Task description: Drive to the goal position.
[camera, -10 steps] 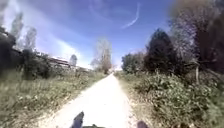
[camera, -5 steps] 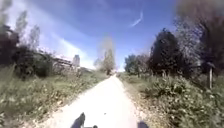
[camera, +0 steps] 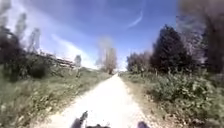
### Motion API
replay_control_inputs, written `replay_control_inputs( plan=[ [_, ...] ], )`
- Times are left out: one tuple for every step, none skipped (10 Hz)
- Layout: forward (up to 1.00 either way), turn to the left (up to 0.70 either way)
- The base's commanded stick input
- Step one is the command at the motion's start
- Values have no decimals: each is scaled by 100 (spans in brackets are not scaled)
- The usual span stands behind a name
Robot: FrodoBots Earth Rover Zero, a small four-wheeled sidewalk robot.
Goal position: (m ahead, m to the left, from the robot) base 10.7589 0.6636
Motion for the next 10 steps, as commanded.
replay_control_inputs(
  plan=[
    [70, 0],
    [70, 0],
    [70, 0],
    [70, 0],
    [70, 0],
    [70, 0],
    [70, 0],
    [70, 0],
    [70, 0],
    [70, 0]
  ],
)
